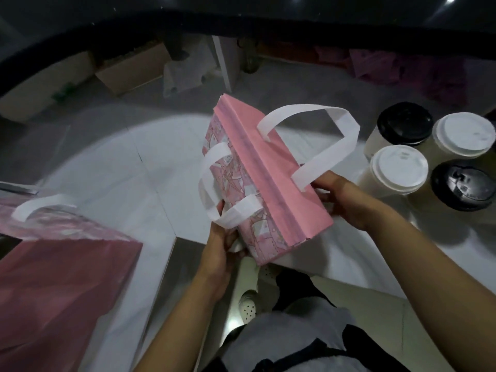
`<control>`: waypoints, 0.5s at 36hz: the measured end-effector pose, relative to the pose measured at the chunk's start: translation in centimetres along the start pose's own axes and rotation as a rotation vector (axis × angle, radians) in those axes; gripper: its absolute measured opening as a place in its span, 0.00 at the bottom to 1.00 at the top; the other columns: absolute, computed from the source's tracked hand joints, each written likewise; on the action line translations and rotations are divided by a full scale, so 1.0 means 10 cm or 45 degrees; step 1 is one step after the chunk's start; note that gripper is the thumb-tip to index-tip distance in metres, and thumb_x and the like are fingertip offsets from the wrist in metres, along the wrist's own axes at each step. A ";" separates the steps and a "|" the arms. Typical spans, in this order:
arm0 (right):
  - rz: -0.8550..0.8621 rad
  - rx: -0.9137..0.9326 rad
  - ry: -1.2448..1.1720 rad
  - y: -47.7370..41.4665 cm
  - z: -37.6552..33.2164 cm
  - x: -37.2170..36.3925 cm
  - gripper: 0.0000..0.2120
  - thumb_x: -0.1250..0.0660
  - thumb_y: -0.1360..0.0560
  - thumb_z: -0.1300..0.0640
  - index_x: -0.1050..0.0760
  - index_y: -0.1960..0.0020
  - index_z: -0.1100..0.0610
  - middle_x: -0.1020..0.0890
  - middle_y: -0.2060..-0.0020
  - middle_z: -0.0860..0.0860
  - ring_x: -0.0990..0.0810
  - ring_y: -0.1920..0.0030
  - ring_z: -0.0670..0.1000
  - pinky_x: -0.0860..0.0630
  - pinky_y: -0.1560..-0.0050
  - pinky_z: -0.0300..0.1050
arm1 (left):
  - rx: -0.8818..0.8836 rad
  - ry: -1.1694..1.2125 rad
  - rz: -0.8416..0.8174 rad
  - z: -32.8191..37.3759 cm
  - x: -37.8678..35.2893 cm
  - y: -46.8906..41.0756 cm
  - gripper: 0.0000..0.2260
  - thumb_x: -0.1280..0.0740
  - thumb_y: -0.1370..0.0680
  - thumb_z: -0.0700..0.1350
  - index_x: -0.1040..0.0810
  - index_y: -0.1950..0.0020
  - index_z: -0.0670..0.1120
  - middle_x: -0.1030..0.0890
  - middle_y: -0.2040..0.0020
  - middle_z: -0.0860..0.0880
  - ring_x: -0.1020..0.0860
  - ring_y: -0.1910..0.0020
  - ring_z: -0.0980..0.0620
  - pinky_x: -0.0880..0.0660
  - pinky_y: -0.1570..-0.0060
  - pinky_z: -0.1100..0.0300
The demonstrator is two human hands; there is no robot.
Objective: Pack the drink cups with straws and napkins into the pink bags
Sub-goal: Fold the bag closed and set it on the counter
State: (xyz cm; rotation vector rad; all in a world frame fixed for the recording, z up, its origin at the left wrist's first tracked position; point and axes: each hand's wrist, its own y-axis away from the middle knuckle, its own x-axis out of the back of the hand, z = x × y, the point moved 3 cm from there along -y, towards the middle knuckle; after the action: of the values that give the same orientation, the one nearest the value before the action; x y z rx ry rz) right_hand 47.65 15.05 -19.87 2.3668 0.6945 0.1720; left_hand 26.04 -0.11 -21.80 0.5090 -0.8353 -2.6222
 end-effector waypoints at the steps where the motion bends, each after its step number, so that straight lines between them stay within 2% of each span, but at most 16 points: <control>1: -0.024 -0.012 -0.029 0.01 0.02 -0.01 0.15 0.34 0.27 0.38 0.21 0.43 0.40 0.26 0.61 0.45 0.33 0.65 0.47 0.32 0.69 0.37 | 0.028 -0.005 -0.018 0.00 0.01 0.00 0.24 0.48 0.16 0.60 0.31 0.24 0.52 0.20 0.55 0.51 0.24 0.58 0.50 0.25 0.60 0.56; 2: -0.041 -0.025 -0.060 0.03 0.05 -0.02 0.12 0.34 0.26 0.38 0.21 0.47 0.40 0.29 0.64 0.44 0.36 0.68 0.45 0.34 0.71 0.36 | 0.042 -0.013 -0.045 0.01 0.03 0.02 0.24 0.48 0.16 0.60 0.29 0.26 0.49 0.24 0.59 0.49 0.28 0.62 0.50 0.29 0.61 0.56; 3: -0.051 -0.034 -0.081 0.05 0.09 -0.03 0.12 0.34 0.26 0.37 0.21 0.48 0.40 0.30 0.64 0.45 0.37 0.69 0.45 0.36 0.71 0.37 | 0.053 -0.010 -0.071 0.01 0.04 0.03 0.23 0.47 0.16 0.60 0.24 0.33 0.47 0.29 0.60 0.48 0.31 0.65 0.52 0.31 0.62 0.57; 4: -0.058 -0.037 -0.080 0.08 0.13 -0.05 0.14 0.34 0.27 0.35 0.21 0.46 0.40 0.29 0.62 0.47 0.36 0.68 0.46 0.36 0.69 0.38 | 0.073 0.005 -0.098 0.02 0.05 0.05 0.21 0.47 0.16 0.60 0.23 0.41 0.48 0.32 0.60 0.48 0.33 0.66 0.53 0.33 0.63 0.58; 5: -0.058 -0.040 -0.057 0.11 0.15 -0.07 0.18 0.35 0.28 0.32 0.21 0.43 0.39 0.26 0.59 0.49 0.32 0.65 0.47 0.34 0.67 0.39 | 0.095 0.022 -0.120 0.03 0.06 0.06 0.20 0.48 0.15 0.60 0.22 0.45 0.49 0.33 0.59 0.48 0.34 0.68 0.54 0.33 0.65 0.59; 8: -0.027 -0.072 -0.016 0.23 0.25 -0.12 0.23 0.36 0.32 0.27 0.23 0.40 0.33 0.18 0.45 0.52 0.20 0.53 0.53 0.23 0.59 0.44 | 0.101 0.029 -0.209 0.02 0.13 0.13 0.22 0.52 0.14 0.58 0.22 0.38 0.50 0.30 0.65 0.50 0.29 0.72 0.57 0.28 0.70 0.65; 10: 0.027 -0.085 -0.056 0.33 0.33 -0.18 0.26 0.36 0.32 0.26 0.22 0.39 0.36 0.18 0.43 0.53 0.18 0.52 0.53 0.22 0.60 0.44 | 0.101 0.008 -0.256 0.00 0.16 0.18 0.23 0.52 0.14 0.59 0.22 0.45 0.47 0.35 0.68 0.50 0.31 0.73 0.57 0.27 0.70 0.65; 12: 0.143 -0.103 -0.136 0.41 0.43 -0.26 0.29 0.37 0.31 0.27 0.21 0.39 0.43 0.17 0.44 0.55 0.17 0.52 0.54 0.23 0.61 0.46 | 0.126 0.054 -0.255 -0.05 0.19 0.24 0.24 0.50 0.15 0.60 0.20 0.49 0.46 0.34 0.69 0.51 0.33 0.74 0.57 0.28 0.71 0.65; 14: 0.276 -0.123 -0.213 0.48 0.53 -0.38 0.30 0.38 0.31 0.28 0.21 0.41 0.48 0.17 0.45 0.57 0.17 0.52 0.57 0.24 0.60 0.49 | 0.094 0.098 -0.229 -0.08 0.21 0.31 0.23 0.46 0.17 0.61 0.17 0.46 0.48 0.23 0.64 0.49 0.26 0.70 0.56 0.25 0.68 0.63; 15: 0.334 -0.138 -0.246 0.52 0.57 -0.45 0.30 0.38 0.30 0.28 0.21 0.42 0.50 0.17 0.46 0.57 0.18 0.52 0.58 0.24 0.59 0.49 | 0.074 0.111 -0.208 -0.09 0.21 0.34 0.22 0.45 0.18 0.61 0.16 0.45 0.49 0.19 0.57 0.46 0.22 0.63 0.52 0.22 0.62 0.59; 16: 0.385 -0.157 -0.283 0.55 0.62 -0.52 0.29 0.38 0.29 0.29 0.21 0.43 0.52 0.17 0.47 0.58 0.18 0.51 0.59 0.23 0.58 0.51 | 0.059 0.125 -0.192 -0.10 0.21 0.37 0.22 0.44 0.17 0.61 0.15 0.45 0.50 0.18 0.49 0.43 0.21 0.56 0.46 0.21 0.52 0.53; 17: 0.430 -0.181 -0.331 0.58 0.65 -0.59 0.29 0.37 0.28 0.29 0.21 0.44 0.54 0.17 0.48 0.58 0.18 0.51 0.60 0.22 0.56 0.52 | 0.043 0.137 -0.182 -0.12 0.21 0.40 0.22 0.44 0.17 0.61 0.14 0.46 0.51 0.21 0.43 0.43 0.24 0.50 0.43 0.25 0.46 0.48; 18: 0.463 -0.206 -0.387 0.61 0.68 -0.66 0.30 0.37 0.28 0.29 0.21 0.45 0.55 0.16 0.49 0.57 0.17 0.51 0.60 0.20 0.53 0.55 | 0.026 0.147 -0.174 -0.13 0.21 0.45 0.22 0.44 0.17 0.61 0.13 0.49 0.53 0.26 0.41 0.44 0.29 0.46 0.44 0.30 0.44 0.46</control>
State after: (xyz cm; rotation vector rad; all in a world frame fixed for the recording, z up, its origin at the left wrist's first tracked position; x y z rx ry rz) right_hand 46.75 3.86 -20.98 2.2753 0.0999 0.0202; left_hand 25.73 -5.03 -20.57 0.7401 -0.8175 -2.6788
